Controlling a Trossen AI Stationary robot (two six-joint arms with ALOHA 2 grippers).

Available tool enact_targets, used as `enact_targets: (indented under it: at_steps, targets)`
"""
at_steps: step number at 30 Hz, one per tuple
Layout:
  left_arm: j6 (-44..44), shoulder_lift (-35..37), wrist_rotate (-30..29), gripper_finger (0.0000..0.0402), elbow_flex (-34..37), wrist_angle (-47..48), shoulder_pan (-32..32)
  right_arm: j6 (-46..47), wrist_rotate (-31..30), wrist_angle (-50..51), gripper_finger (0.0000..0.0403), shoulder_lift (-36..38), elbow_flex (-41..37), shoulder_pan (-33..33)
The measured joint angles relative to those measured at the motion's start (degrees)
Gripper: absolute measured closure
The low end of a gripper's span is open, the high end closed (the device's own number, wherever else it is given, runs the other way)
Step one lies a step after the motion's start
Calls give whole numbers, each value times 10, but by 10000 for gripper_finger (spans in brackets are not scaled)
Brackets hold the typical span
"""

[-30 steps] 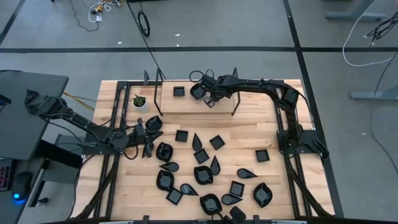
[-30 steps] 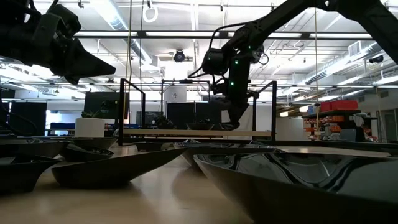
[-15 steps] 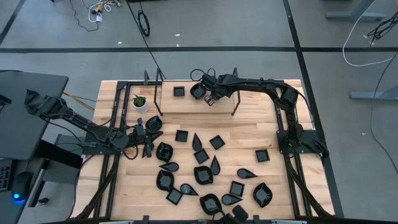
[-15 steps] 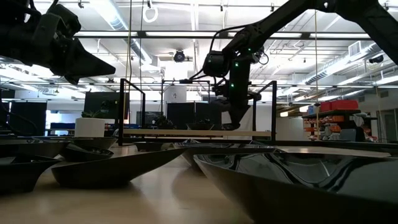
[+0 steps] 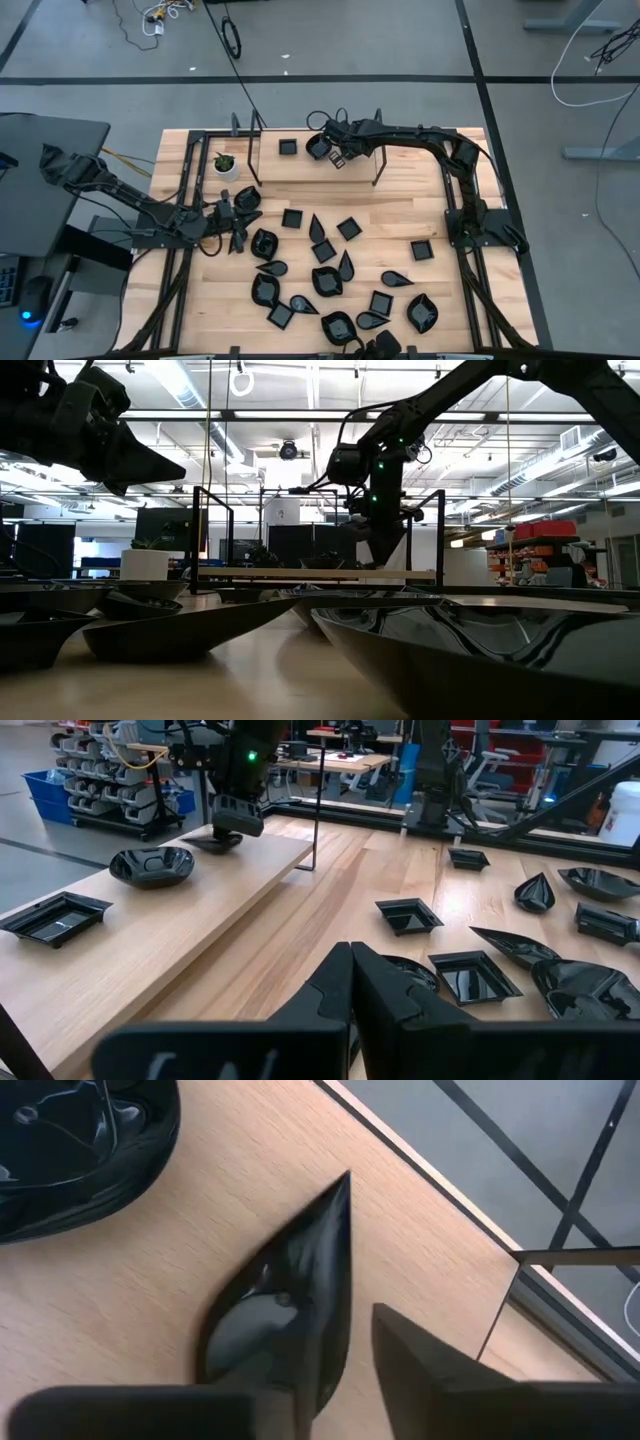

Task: Pick & Place Mini shaped plates
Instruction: Stack the black square bowl on top of the other black square bowl on the shelf

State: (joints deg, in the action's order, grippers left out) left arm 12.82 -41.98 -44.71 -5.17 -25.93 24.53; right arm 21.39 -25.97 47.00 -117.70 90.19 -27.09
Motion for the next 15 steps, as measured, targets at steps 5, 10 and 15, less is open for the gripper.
enact_targets:
  at_steps: [5,10,15]
  targets:
    - [0,0,0,394,0,0,0,-9,3,-8,253,13,0,2]
    - [0,0,0,394,0,0,0,-31,29,-32,249,25,0,5]
    - [0,0,0,394,0,0,0,-60,61,-62,278,26,0,14]
